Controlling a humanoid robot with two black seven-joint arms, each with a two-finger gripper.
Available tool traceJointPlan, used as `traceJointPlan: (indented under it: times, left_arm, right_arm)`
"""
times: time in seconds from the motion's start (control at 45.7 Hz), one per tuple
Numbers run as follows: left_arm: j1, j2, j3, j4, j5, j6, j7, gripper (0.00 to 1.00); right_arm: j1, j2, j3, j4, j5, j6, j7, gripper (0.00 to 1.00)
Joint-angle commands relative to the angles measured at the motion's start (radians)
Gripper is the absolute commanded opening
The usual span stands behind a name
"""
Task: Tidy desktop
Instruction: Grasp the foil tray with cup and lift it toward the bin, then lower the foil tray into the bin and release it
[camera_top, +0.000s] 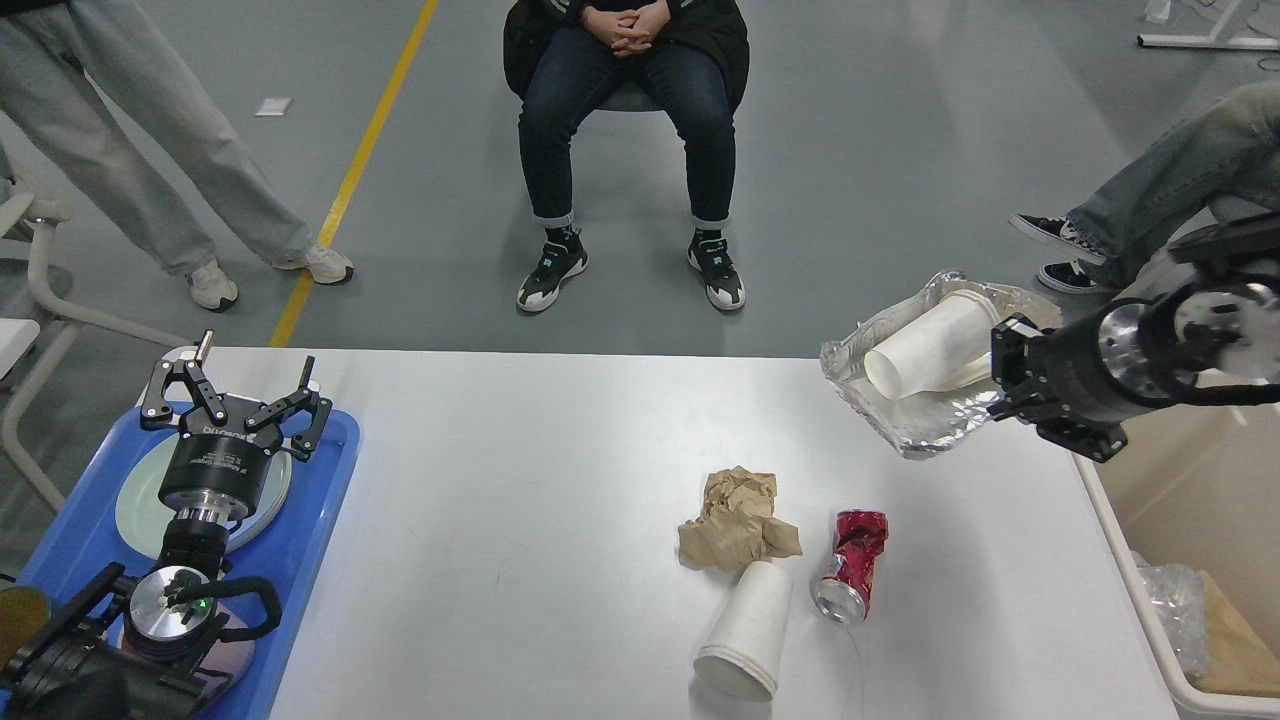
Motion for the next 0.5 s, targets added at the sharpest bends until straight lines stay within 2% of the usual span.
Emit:
traceJointPlan:
  times: [0.0, 0.175, 0.394, 0.481]
  left_arm:
    - [0.002, 0.000, 0.000, 0.000, 0.000, 0.001, 0.000, 0.96]
    - [0.002, 0.000, 0.000, 0.000, 0.000, 0.001, 0.000, 0.96]
    - [0.002, 0.000, 0.000, 0.000, 0.000, -0.001, 0.000, 0.96]
    - [0.002, 0.000, 0.000, 0.000, 0.000, -0.001, 0.000, 0.96]
  right_arm:
    - [0.090, -0.031, -0.125, 0.050, 0.016, 0.069, 0.026, 0.00]
    - [-0.023, -0.233, -0.163, -0.053, -0.048, 0.065, 0.029, 0.00]
    - [-0.252, -0.498, -0.085, -0.312, -0.213, 0.085, 0.019, 0.00]
    - [-0.396, -0.526, -0.015, -0.430, -0.240, 0.086, 0.023, 0.00]
